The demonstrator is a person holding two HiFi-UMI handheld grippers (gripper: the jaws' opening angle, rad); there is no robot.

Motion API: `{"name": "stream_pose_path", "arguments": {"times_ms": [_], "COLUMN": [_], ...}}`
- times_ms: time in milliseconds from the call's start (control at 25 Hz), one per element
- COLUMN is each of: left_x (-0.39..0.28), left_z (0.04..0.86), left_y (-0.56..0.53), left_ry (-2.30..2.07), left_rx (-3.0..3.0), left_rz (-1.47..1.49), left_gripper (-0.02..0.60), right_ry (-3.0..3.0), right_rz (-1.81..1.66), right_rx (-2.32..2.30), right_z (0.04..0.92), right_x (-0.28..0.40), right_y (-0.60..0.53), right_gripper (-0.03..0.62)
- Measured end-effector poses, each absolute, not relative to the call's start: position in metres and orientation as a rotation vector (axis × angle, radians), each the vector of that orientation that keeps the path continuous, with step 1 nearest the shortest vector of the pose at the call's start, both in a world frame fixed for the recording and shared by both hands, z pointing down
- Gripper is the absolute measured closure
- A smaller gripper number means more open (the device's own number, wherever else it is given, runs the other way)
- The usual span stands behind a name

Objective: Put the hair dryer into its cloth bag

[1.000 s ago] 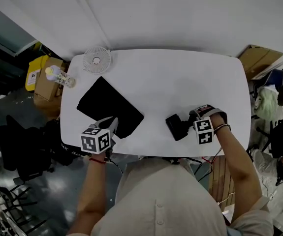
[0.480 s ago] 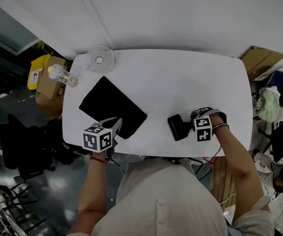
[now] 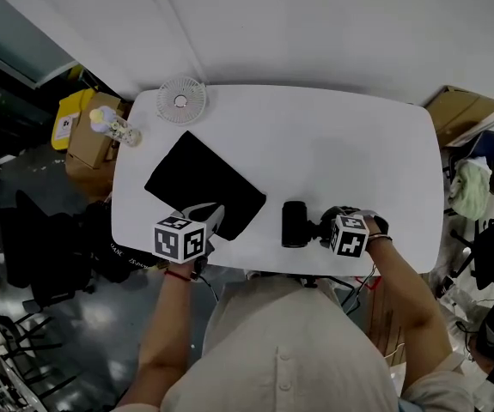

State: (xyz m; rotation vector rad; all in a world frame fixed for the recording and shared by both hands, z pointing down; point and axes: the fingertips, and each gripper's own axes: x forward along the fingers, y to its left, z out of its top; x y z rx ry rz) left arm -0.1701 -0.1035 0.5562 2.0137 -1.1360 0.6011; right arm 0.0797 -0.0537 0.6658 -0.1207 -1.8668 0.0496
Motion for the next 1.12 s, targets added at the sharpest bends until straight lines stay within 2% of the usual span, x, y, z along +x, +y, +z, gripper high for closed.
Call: {"name": "stream_pose_path", "arguments": {"times_ms": [640,1120], "left_x": [-0.123,-0.108], "left_z": [0.549,0.554], "left_y": [-0.078,-0.074], "left_ry": [-0.952,-0.898], "left_rx": [2.106,2.101], "left_rz": [0.639,0.614], "left_gripper": [0.560,0.560], "right_ry": [-1.897,-1.956], "right_rz": [-0.033,0.079], "right_rx": [-0.263,0.000], "right_z": [0.648,0.650], "right_x": [0.011,-0.028], "right_y": [-0.049,-0.073], "right_gripper": [0.339,0.339]}}
